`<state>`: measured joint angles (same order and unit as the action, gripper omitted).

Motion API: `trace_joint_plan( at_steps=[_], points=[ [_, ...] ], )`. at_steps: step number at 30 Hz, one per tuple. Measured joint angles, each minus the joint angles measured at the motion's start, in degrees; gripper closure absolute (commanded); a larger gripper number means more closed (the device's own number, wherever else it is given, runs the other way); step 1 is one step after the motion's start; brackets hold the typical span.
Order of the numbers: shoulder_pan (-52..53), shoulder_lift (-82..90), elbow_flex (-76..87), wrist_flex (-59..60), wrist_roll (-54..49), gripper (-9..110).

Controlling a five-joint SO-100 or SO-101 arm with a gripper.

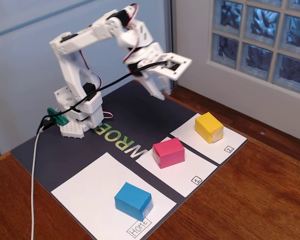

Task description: Move box yellow to zone 2

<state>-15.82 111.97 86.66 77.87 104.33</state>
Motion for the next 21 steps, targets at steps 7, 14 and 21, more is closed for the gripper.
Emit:
trace_joint_plan(
  at_steps=[7, 14, 21],
  points=[
    [4.75, 15.91, 14.59, -0.44, -9.05, 102],
    [10.9, 33.31, 29.62, -1.05, -15.47, 102],
    [19.51, 53.44, 48.69, -0.79, -20.13, 102]
  ],
)
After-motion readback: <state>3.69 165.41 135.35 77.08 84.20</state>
